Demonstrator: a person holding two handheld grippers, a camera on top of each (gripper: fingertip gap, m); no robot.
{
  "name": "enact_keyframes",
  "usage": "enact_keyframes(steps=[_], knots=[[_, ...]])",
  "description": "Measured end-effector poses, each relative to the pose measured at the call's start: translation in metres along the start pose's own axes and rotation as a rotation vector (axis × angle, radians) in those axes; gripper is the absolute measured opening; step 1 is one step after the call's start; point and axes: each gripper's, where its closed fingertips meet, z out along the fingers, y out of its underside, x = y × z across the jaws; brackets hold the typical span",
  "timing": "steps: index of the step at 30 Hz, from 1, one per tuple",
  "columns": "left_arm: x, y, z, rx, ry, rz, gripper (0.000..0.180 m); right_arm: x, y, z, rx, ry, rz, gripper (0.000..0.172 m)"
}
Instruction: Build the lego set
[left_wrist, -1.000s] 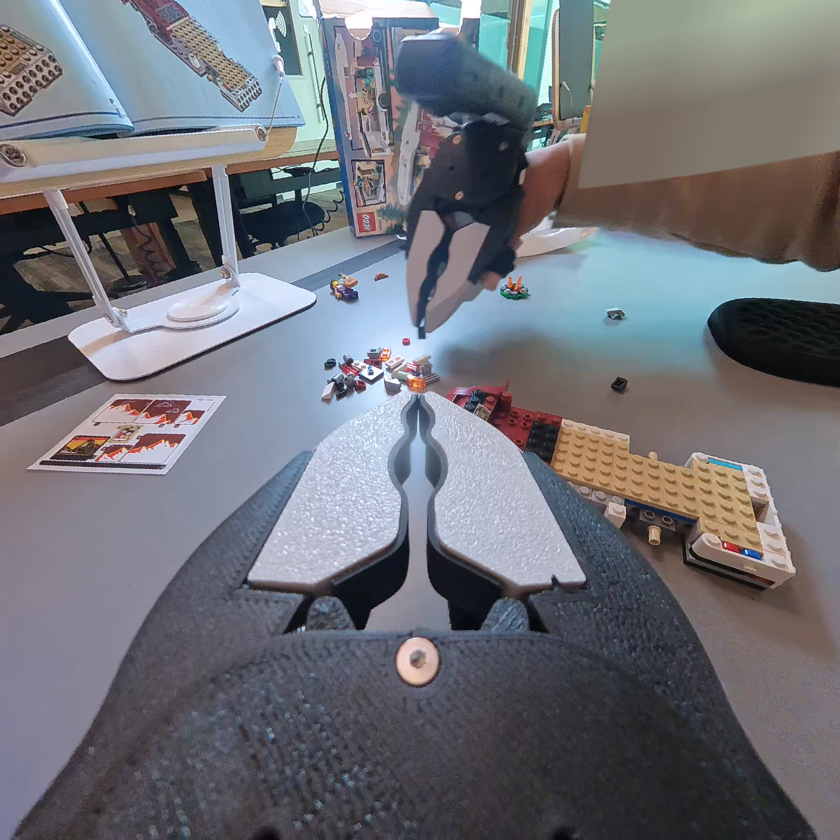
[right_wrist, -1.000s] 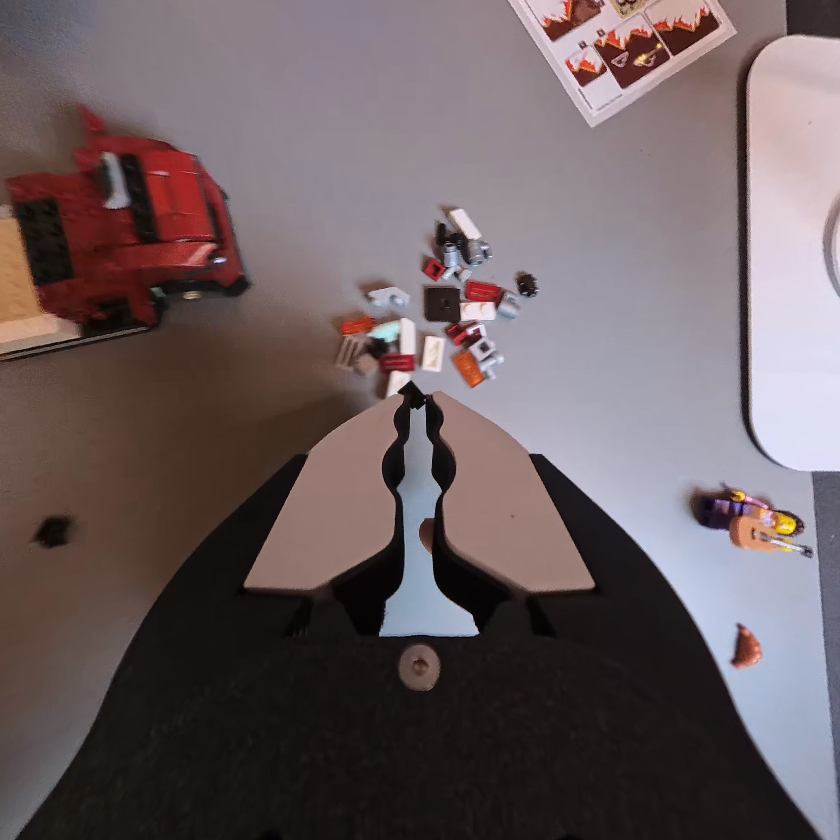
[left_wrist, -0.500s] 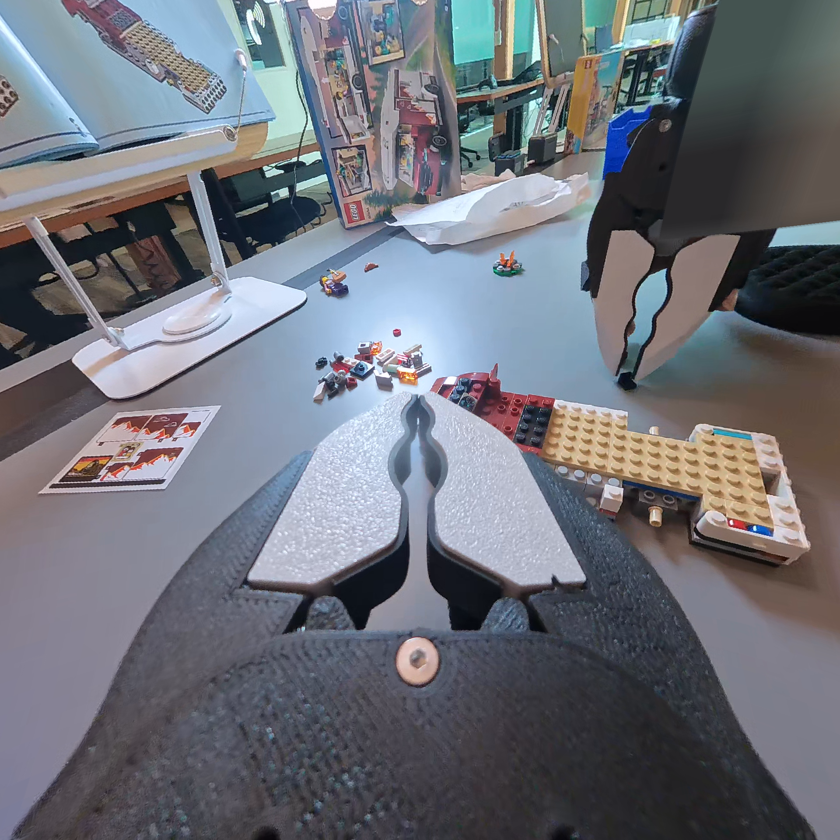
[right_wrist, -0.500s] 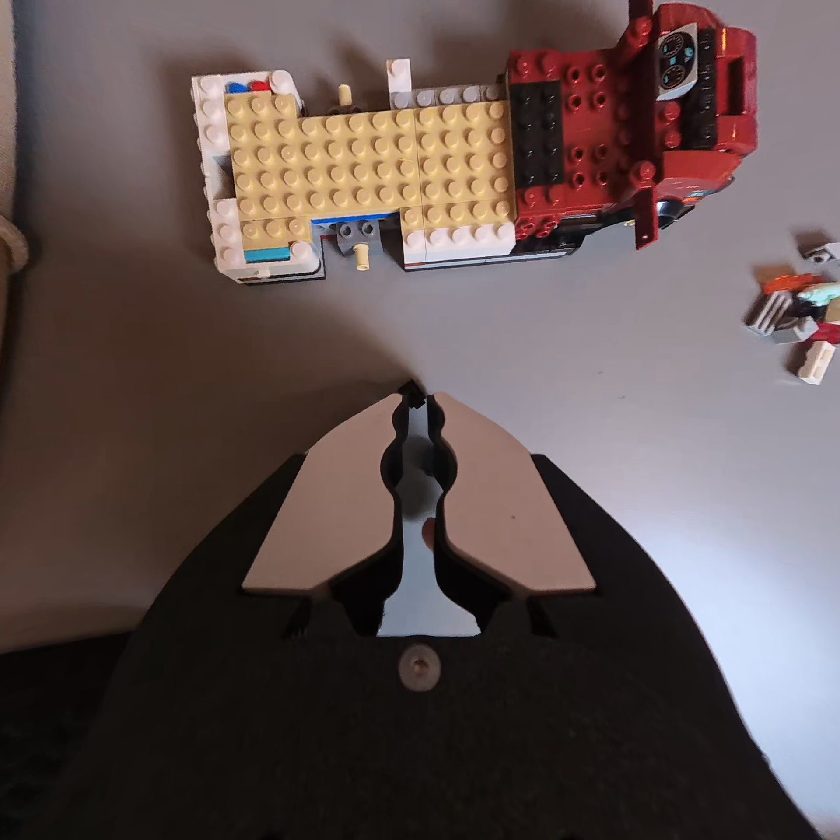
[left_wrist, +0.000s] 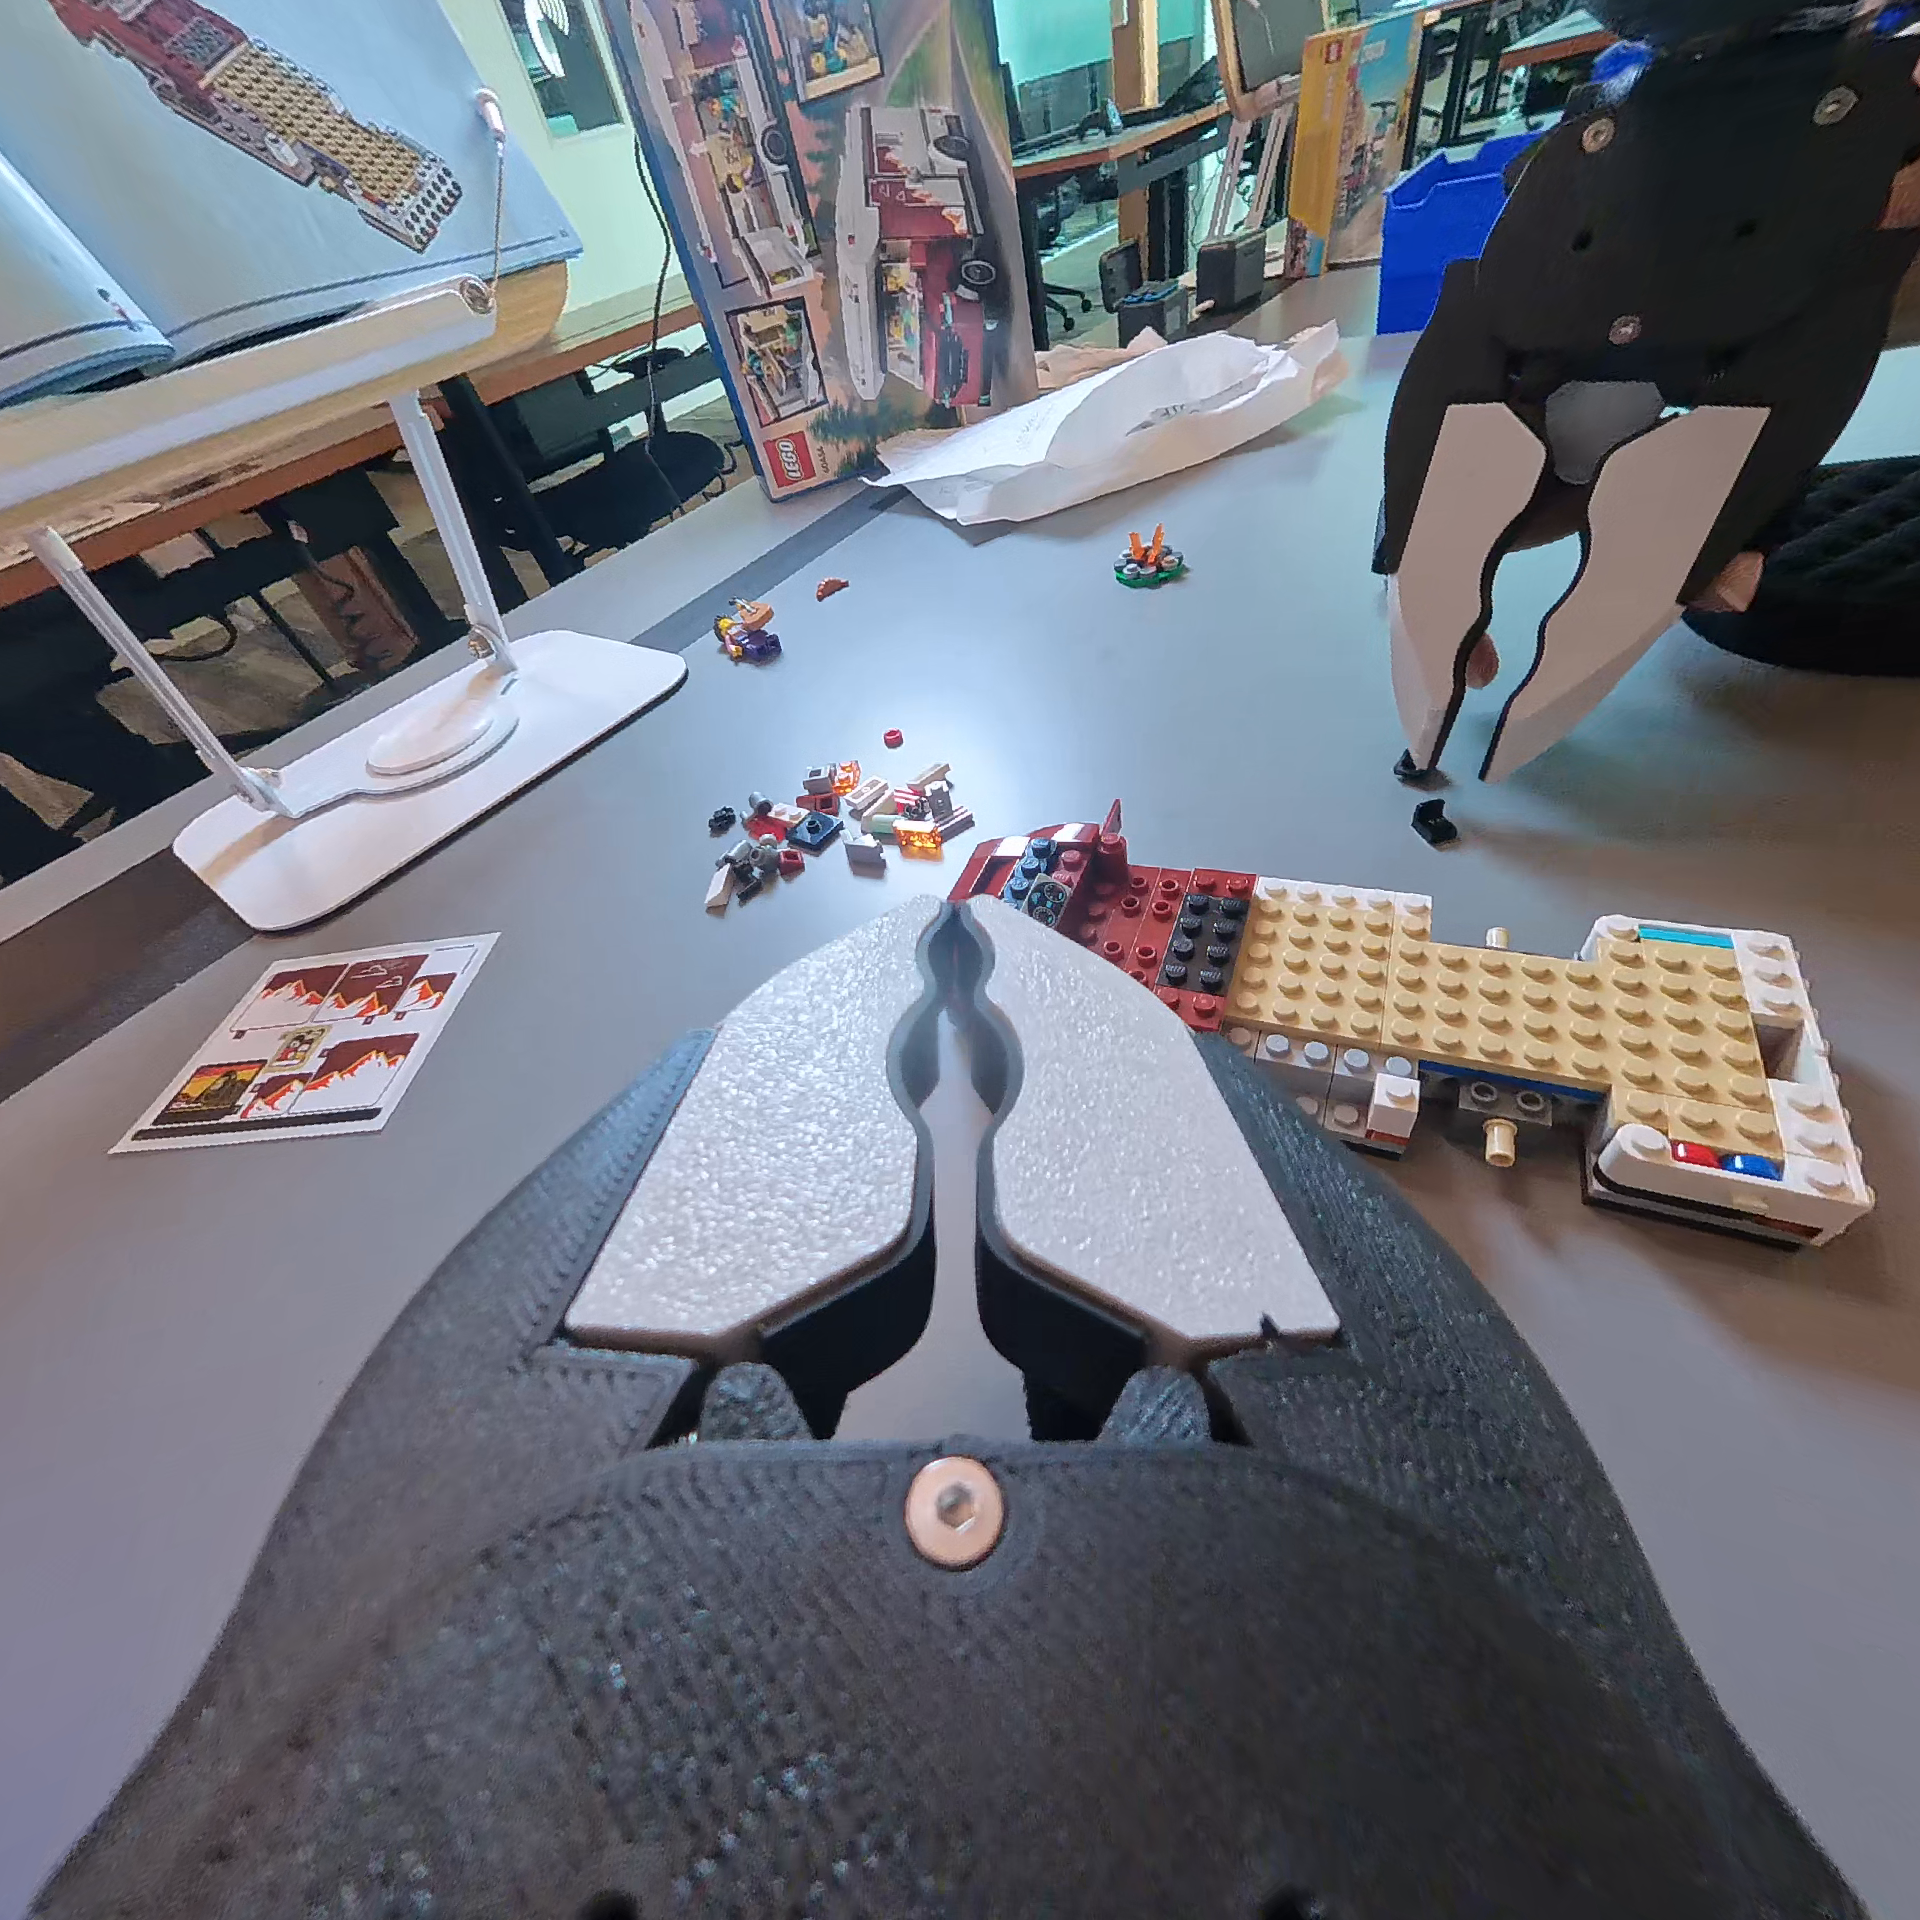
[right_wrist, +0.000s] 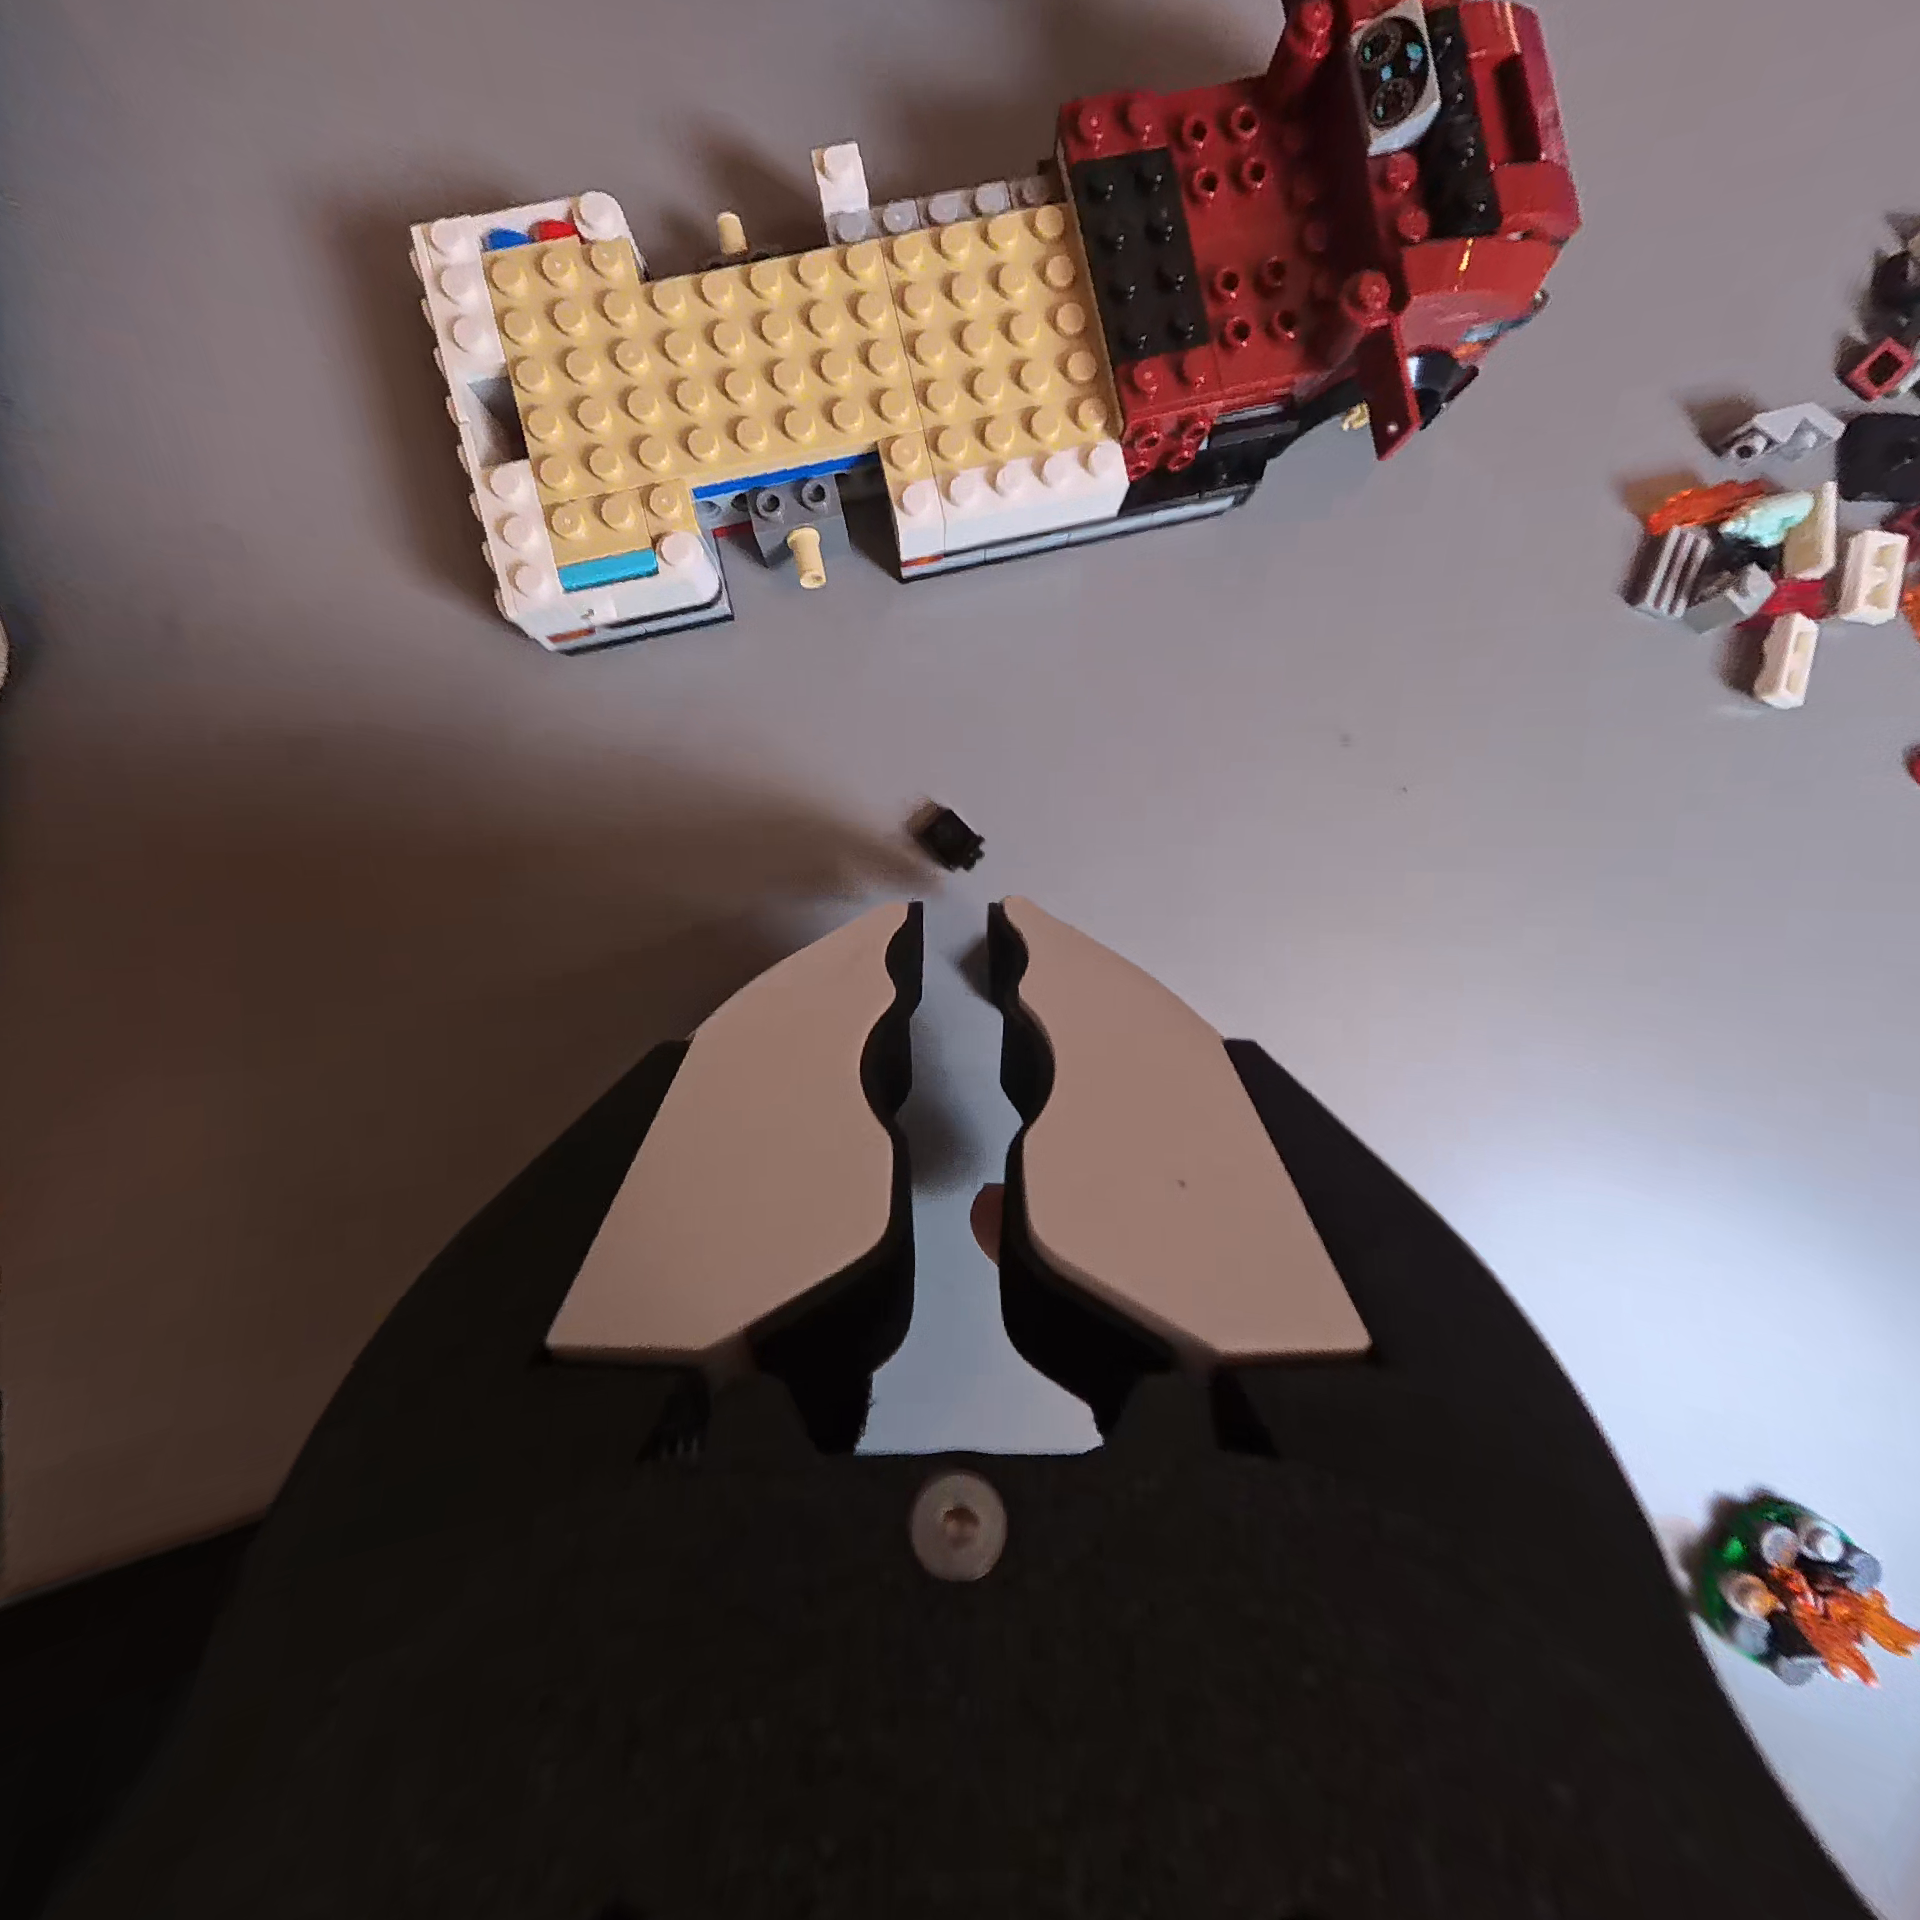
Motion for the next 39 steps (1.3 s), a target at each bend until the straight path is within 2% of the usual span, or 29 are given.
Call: enact_keyframes(steps=[11,23,33,39], knots=[[0.004,0.001,0.0,-0.009,0.011,0.032,0.0,0.0,-0.005,0.013,-0.09,-0.039,-0.107,0.012],[0.008,0.001,0.0,-0.007,0.031,0.037,0.0,-0.002,-0.003,0.012,-0.079,-0.036,-0.066,0.009],[0.012,0.001,0.0,-0.009,0.049,0.037,0.0,0.005,-0.018,0.0,0.105,0.025,0.029,0.007],[0.012,0.0,0.0,-0.006,0.05,0.035,0.0,0.031,-0.059,-0.015,0.347,0.13,0.074,0.007]])
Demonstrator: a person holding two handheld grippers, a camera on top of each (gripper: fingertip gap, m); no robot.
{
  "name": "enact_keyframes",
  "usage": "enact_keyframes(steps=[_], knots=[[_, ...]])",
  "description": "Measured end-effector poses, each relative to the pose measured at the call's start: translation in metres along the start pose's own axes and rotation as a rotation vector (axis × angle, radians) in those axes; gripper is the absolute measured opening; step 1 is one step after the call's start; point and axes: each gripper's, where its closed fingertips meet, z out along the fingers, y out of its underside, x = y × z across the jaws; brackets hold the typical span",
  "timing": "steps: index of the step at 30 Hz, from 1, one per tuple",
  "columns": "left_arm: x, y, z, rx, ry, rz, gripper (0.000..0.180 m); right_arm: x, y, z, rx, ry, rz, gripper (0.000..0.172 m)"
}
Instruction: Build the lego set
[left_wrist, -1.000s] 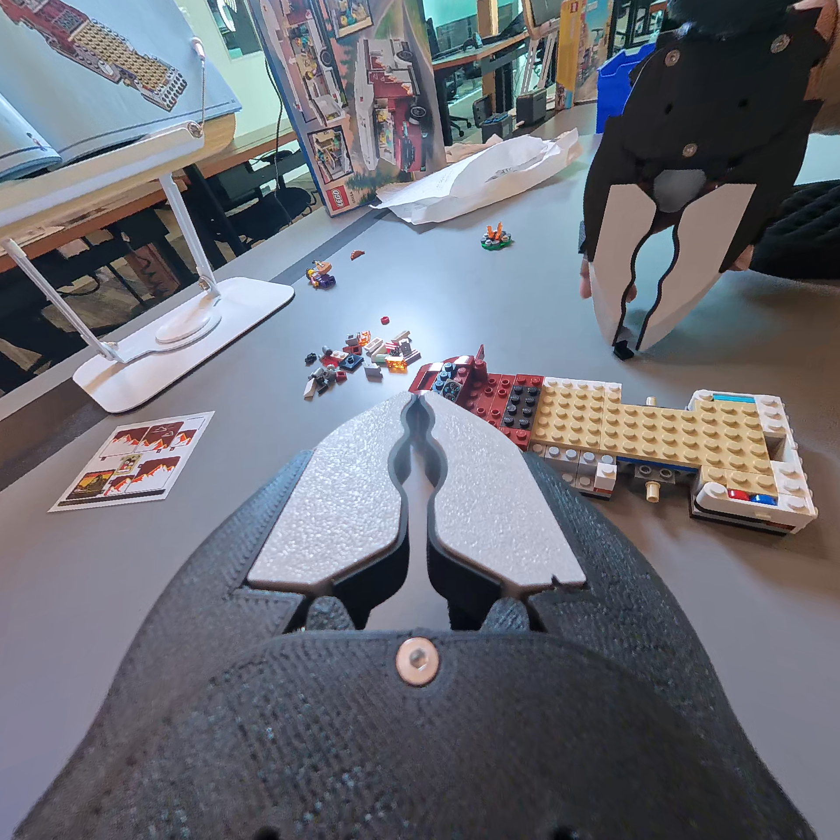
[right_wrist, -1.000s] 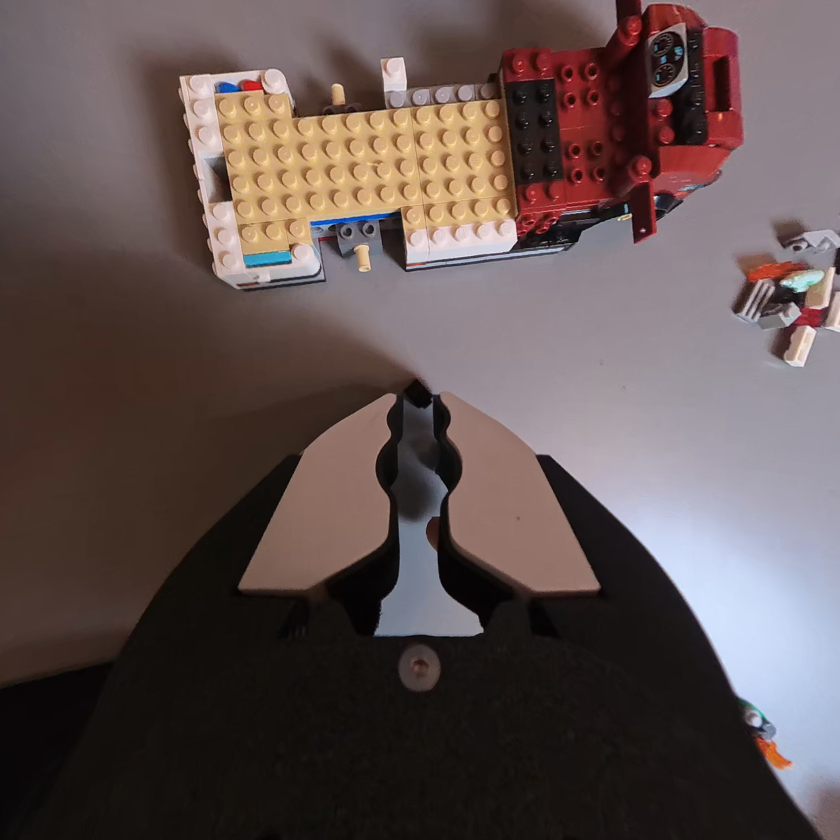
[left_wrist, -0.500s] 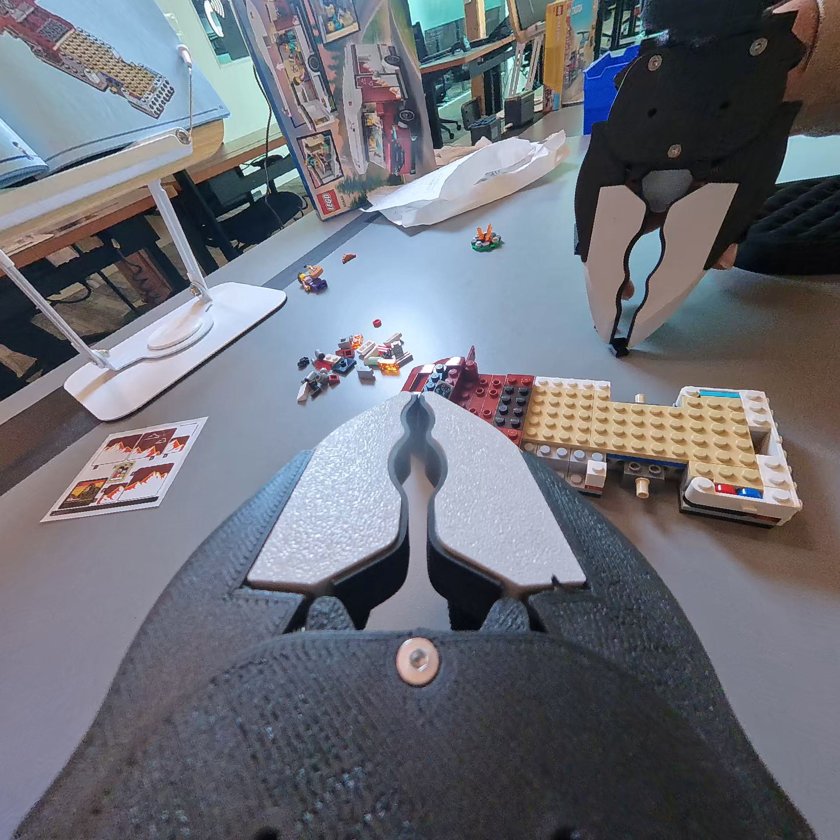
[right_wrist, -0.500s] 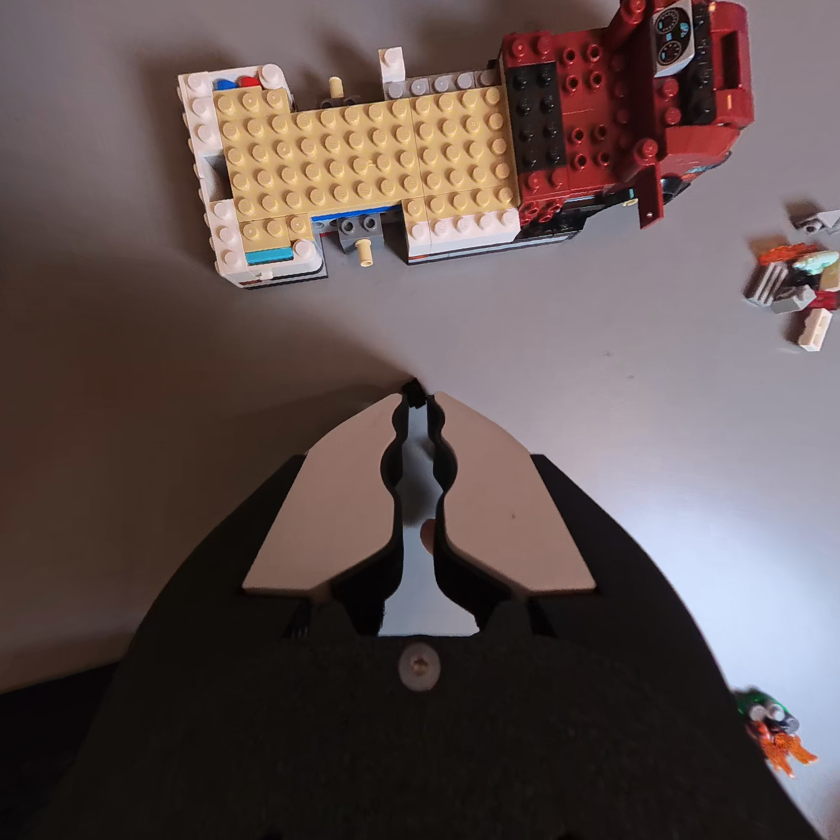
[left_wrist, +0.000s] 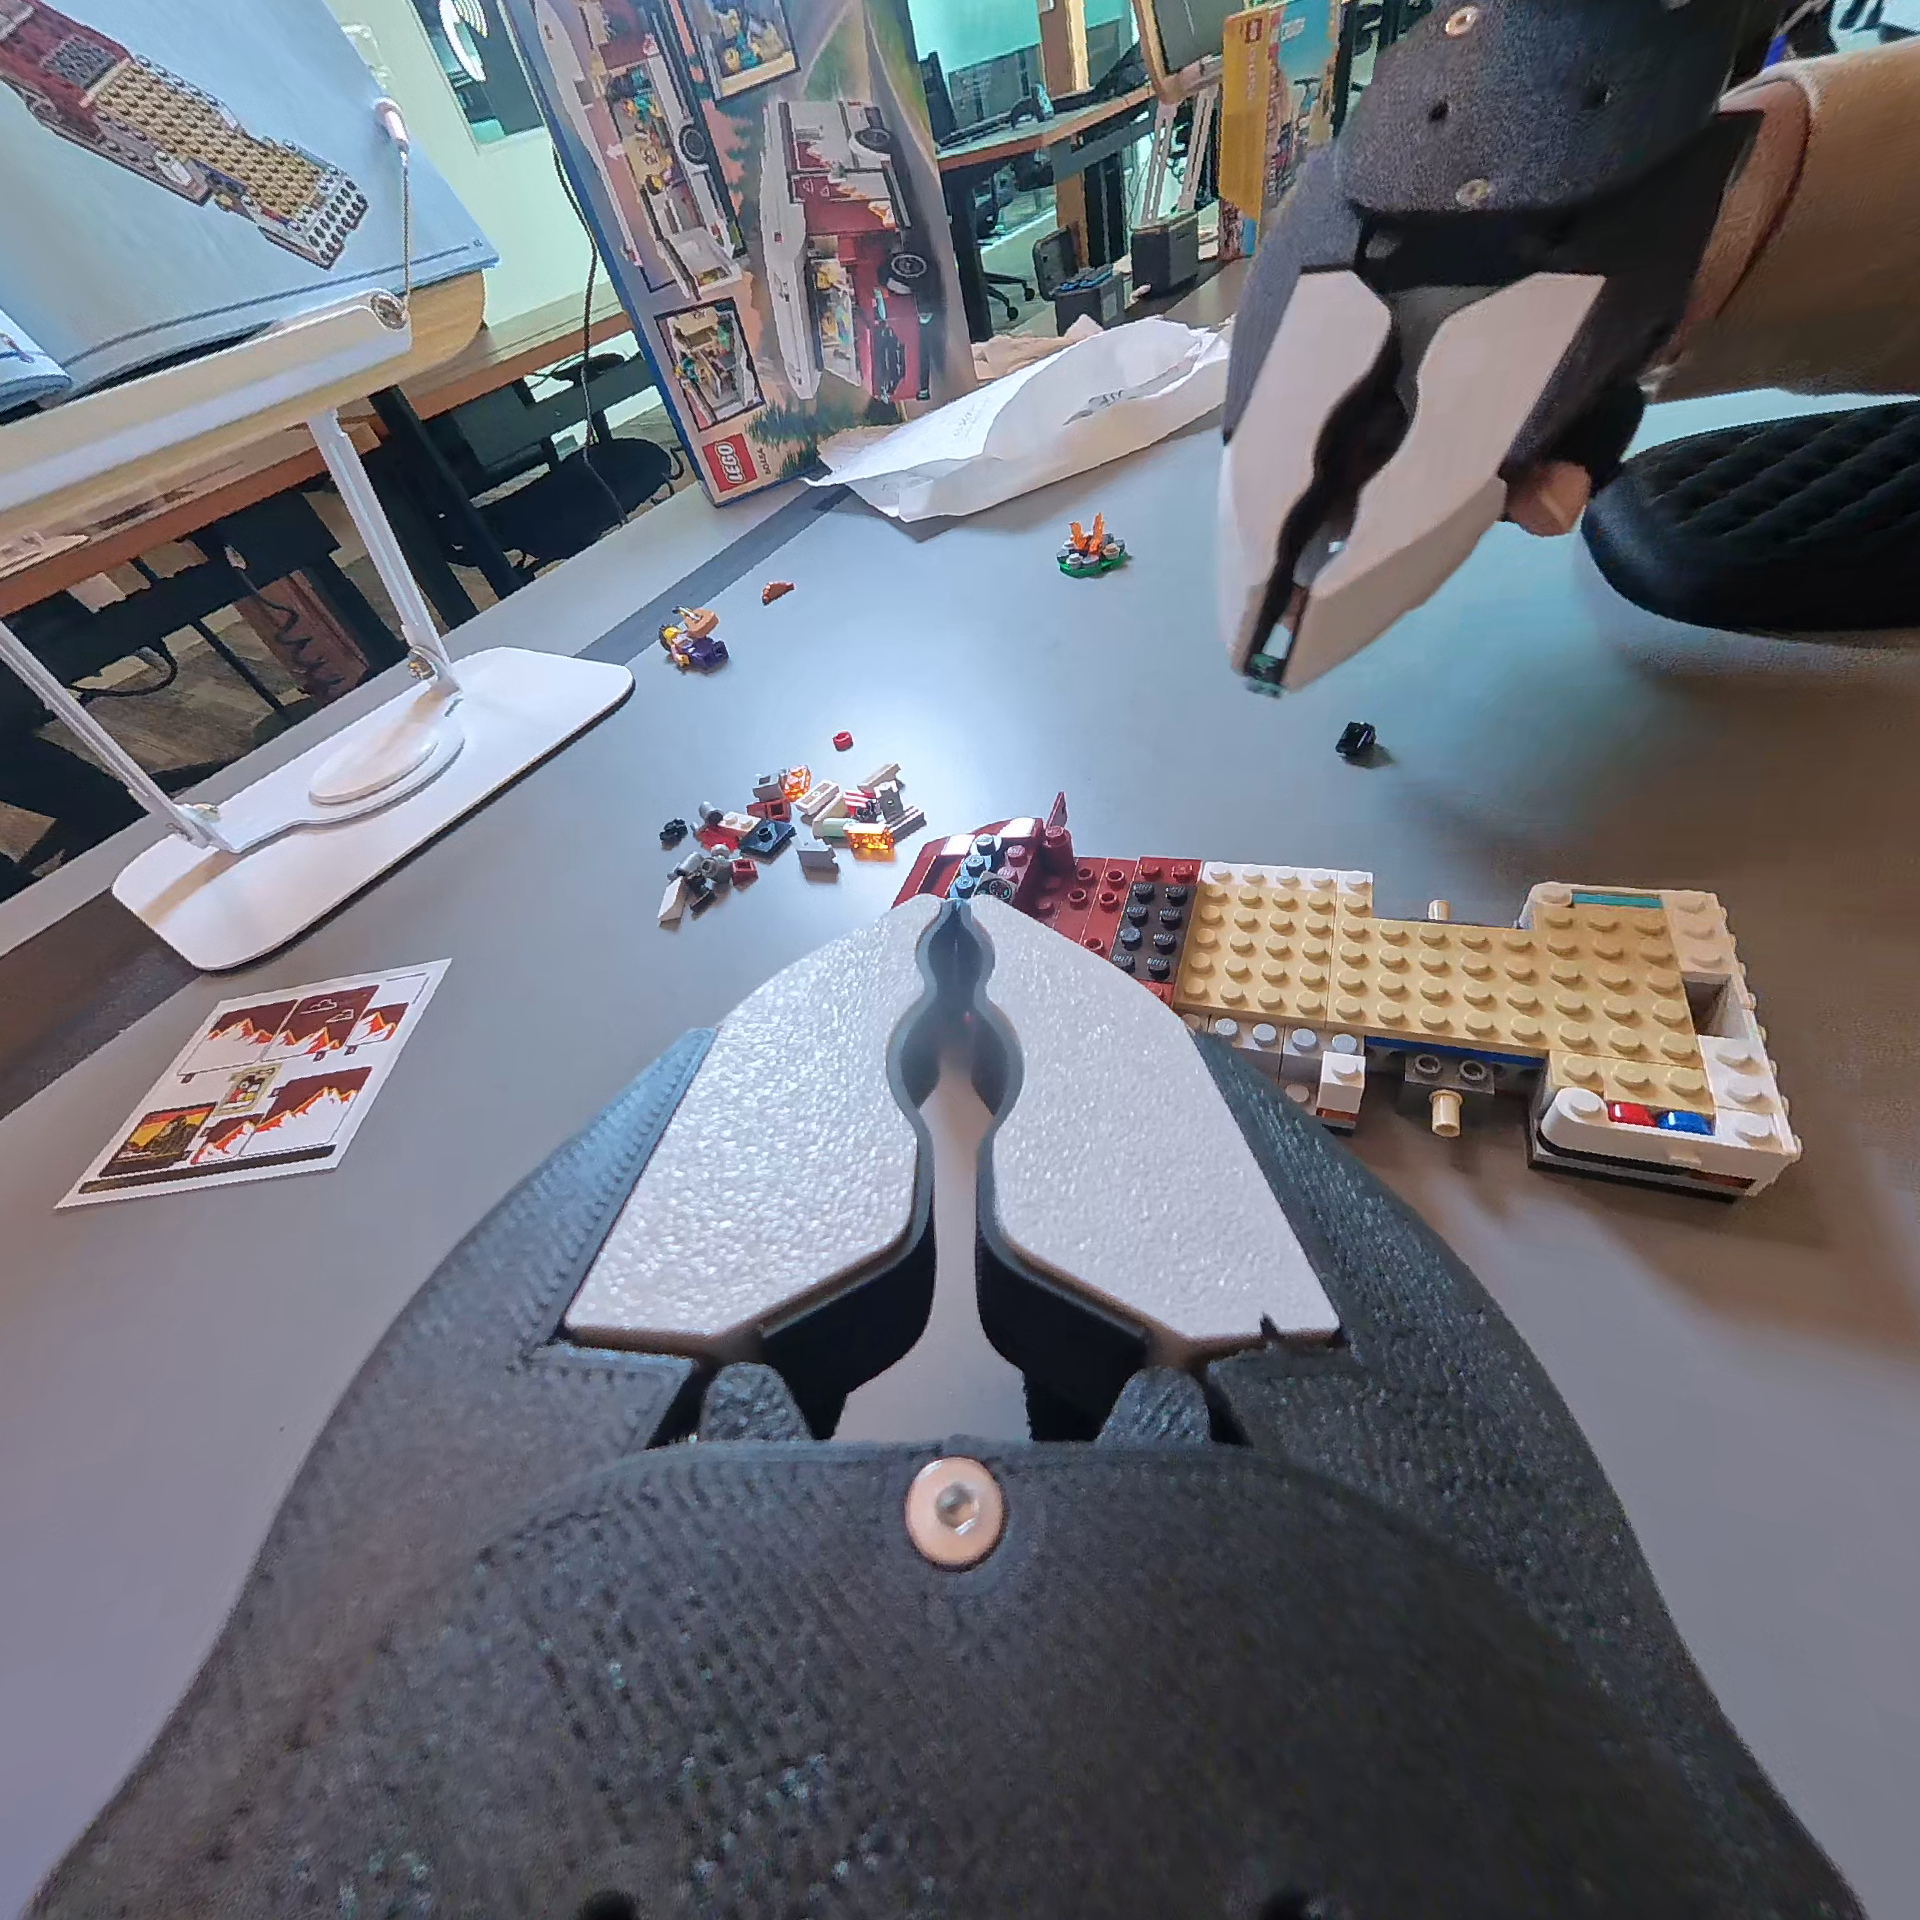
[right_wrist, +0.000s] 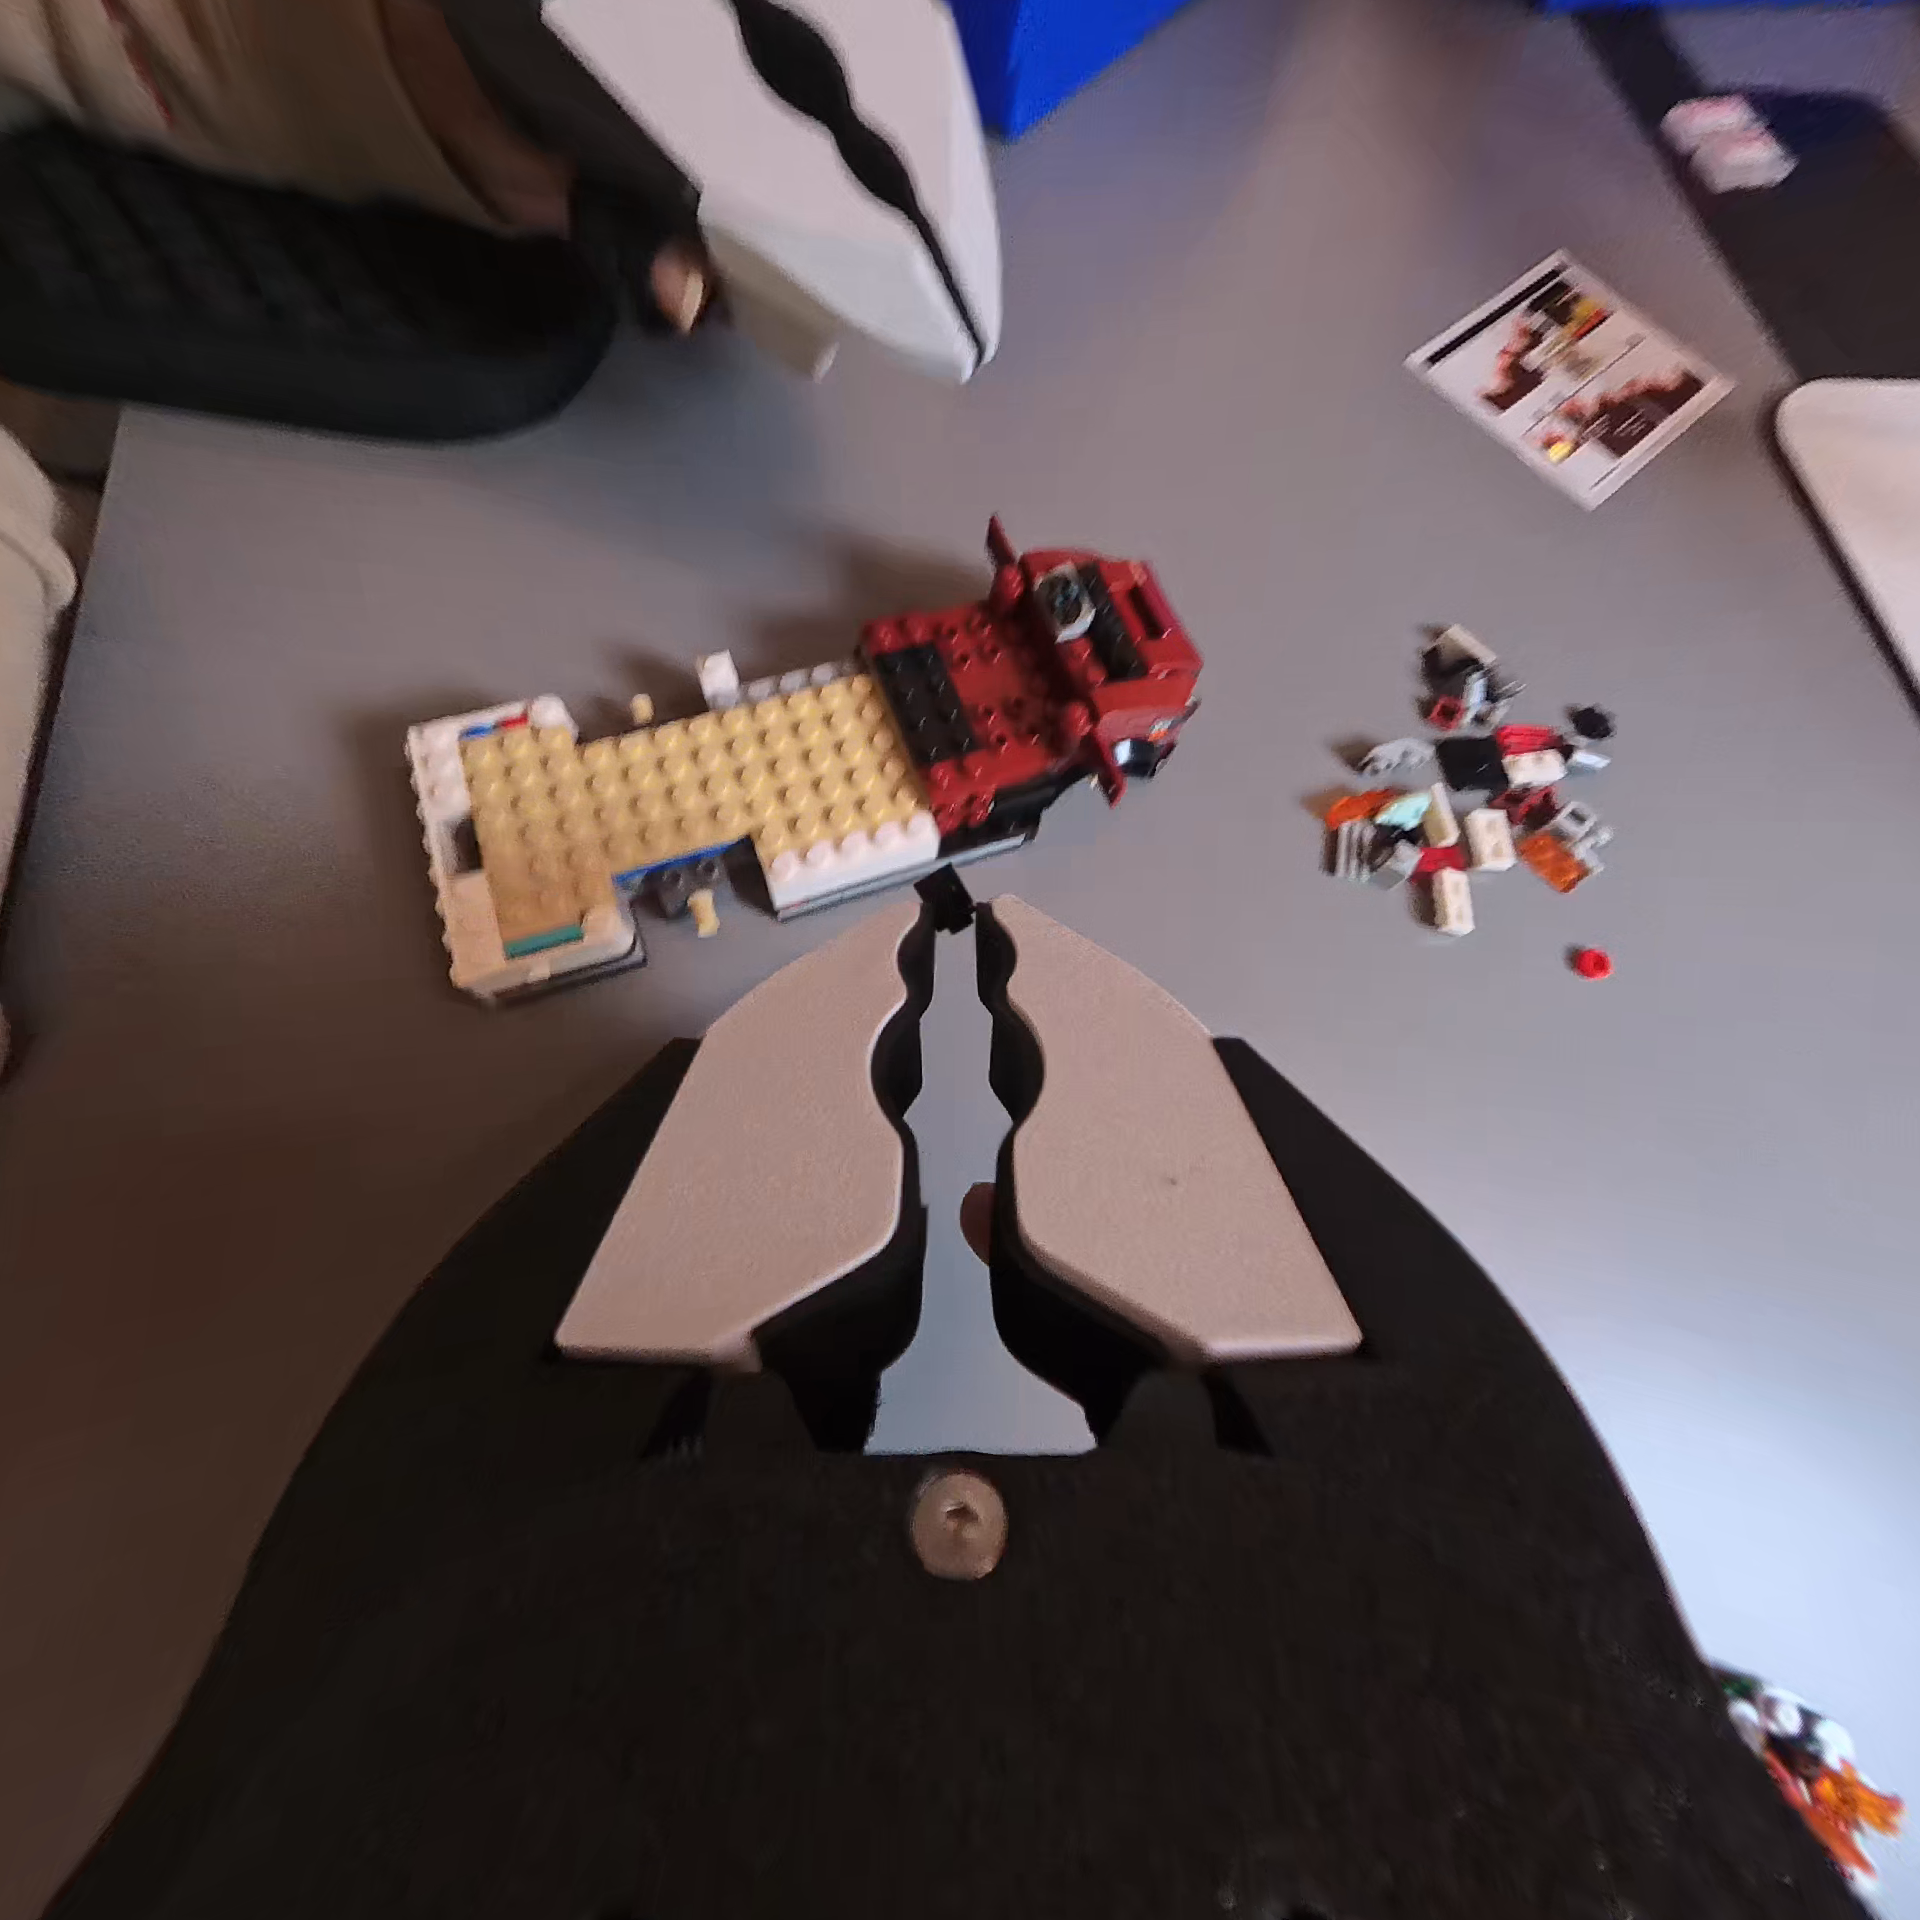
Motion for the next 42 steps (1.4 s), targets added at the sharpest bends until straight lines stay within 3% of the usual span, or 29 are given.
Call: enact_keyframes(steps=[9,14,24,32,42], knots=[[0.0,-0.004,-0.001,0.023,0.012,-0.041,0.0,0.035,-0.068,0.009,0.384,0.102,0.213,0.007],[-0.002,-0.012,-0.001,0.073,0.03,-0.123,0.006,0.036,-0.076,0.017,0.485,0.083,0.252,0.008],[0.006,-0.037,0.01,0.164,0.144,-0.345,0.008,0.022,-0.069,0.024,0.477,0.08,0.127,0.008],[0.02,-0.04,0.021,0.151,0.213,-0.376,0.007,0.012,-0.07,0.025,0.468,0.095,0.04,0.007],[0.023,-0.04,0.022,0.156,0.237,-0.455,0.009,0.006,-0.071,0.025,0.428,0.25,-0.219,0.007]])
